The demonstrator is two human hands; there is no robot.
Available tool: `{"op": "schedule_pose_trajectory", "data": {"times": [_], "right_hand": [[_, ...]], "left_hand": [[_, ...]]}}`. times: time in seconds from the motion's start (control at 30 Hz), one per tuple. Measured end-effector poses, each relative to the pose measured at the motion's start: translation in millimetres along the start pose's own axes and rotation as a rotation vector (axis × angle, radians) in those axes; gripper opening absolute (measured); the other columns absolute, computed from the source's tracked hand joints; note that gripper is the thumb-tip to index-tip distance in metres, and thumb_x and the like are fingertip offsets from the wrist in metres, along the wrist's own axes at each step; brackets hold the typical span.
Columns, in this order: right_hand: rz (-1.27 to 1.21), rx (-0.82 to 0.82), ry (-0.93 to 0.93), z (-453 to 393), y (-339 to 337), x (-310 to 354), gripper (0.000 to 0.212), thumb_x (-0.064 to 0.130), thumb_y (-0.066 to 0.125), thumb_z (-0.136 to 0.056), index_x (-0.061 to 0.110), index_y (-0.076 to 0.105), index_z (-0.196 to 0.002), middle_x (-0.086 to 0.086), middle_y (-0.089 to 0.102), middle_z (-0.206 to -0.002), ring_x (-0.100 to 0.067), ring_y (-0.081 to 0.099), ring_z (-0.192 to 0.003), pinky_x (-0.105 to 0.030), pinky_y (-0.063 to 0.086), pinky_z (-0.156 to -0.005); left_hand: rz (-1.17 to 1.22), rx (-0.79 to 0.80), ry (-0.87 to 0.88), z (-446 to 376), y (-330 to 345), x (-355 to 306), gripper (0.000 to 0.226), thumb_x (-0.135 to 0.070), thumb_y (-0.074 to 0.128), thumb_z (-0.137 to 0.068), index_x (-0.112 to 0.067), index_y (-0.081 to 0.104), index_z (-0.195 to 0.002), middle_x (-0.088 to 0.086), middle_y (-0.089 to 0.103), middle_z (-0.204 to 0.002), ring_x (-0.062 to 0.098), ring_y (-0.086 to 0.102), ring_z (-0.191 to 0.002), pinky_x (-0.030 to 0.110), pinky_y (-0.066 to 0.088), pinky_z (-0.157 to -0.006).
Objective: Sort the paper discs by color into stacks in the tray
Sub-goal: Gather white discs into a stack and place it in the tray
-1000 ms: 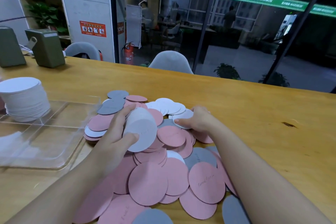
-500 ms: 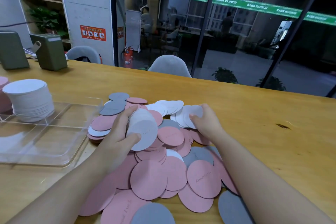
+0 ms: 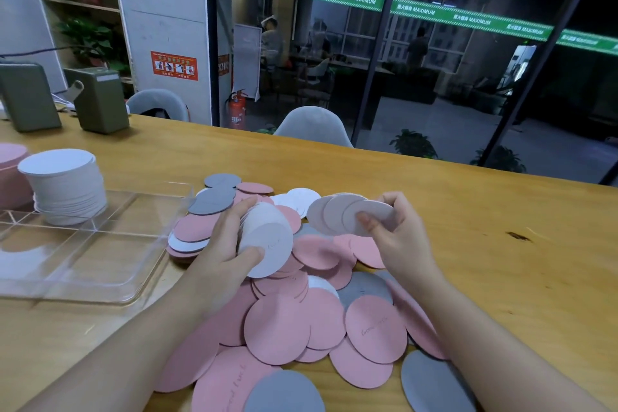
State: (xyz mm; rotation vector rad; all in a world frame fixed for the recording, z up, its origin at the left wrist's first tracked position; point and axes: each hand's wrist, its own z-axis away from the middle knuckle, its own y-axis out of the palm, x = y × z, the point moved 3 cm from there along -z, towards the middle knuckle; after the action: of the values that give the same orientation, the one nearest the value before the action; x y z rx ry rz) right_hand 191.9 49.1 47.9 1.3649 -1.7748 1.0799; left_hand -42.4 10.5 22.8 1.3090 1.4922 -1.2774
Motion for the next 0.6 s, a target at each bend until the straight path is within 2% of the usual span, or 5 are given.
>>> {"op": "schedule_pose_trajectory", "data": {"times": [0.17, 0.3, 0.37, 0.47, 0.6], "right_hand": [[-0.015, 0.162, -0.024, 17.1, 8.1, -1.5, 0.023, 0.0, 0.062, -0.086, 0.02, 0.052, -0.085, 0.019, 0.059, -0.077, -0.001, 0.053, -0.072, -0.018, 0.042, -0.066], [0.247, 0.301, -0.033, 22.0, 18.2, -8.3, 0.035, 0.009, 0.06, -0.089, 0.041, 0.05, -0.1, 0.03, 0.057, -0.099, 0.009, 0.052, -0.098, -0.017, 0.039, -0.088], [0.346, 0.344, -0.09, 23.0, 23.0, -9.4, 0.028, 0.013, 0.055, -0.09, 0.035, 0.052, -0.107, 0.019, 0.056, -0.108, 0.007, 0.049, -0.104, -0.012, 0.036, -0.088], [0.417, 0.351, -0.209, 25.8, 24.5, -8.1, 0.013, 0.023, 0.047, -0.09, 0.028, 0.053, -0.1, 0.011, 0.055, -0.1, -0.005, 0.048, -0.097, -0.017, 0.037, -0.083], [0.419, 0.294, -0.332, 28.7, 18.5, -1.1, 0.025, 0.013, 0.049, -0.09, 0.037, 0.05, -0.097, 0.017, 0.05, -0.102, -0.005, 0.039, -0.103, -0.011, 0.029, -0.09]], "left_hand": [[-0.007, -0.012, -0.005, 1.0, -0.1, 0.8, 0.064, -0.028, 0.048, -0.069, -0.05, 0.028, -0.126, -0.037, 0.034, -0.127, -0.003, 0.037, -0.123, 0.017, 0.032, -0.093], [-0.021, -0.006, 0.005, 1.2, 0.7, 0.6, 0.066, -0.029, 0.048, -0.07, -0.05, 0.028, -0.128, -0.035, 0.034, -0.128, 0.0, 0.037, -0.124, 0.016, 0.033, -0.093], [-0.026, 0.0, 0.011, 1.0, 0.8, 0.4, 0.066, -0.029, 0.048, -0.07, -0.051, 0.027, -0.128, -0.033, 0.034, -0.13, 0.0, 0.037, -0.125, 0.018, 0.032, -0.095], [-0.028, -0.004, 0.01, 1.0, 0.2, 0.8, 0.066, -0.029, 0.048, -0.07, -0.05, 0.027, -0.128, -0.033, 0.034, -0.13, 0.0, 0.035, -0.126, 0.017, 0.031, -0.095], [-0.037, -0.009, 0.016, 1.2, 1.9, -0.6, 0.066, -0.029, 0.046, -0.069, -0.049, 0.024, -0.129, -0.041, 0.027, -0.126, -0.006, 0.029, -0.124, 0.012, 0.029, -0.093]]}}
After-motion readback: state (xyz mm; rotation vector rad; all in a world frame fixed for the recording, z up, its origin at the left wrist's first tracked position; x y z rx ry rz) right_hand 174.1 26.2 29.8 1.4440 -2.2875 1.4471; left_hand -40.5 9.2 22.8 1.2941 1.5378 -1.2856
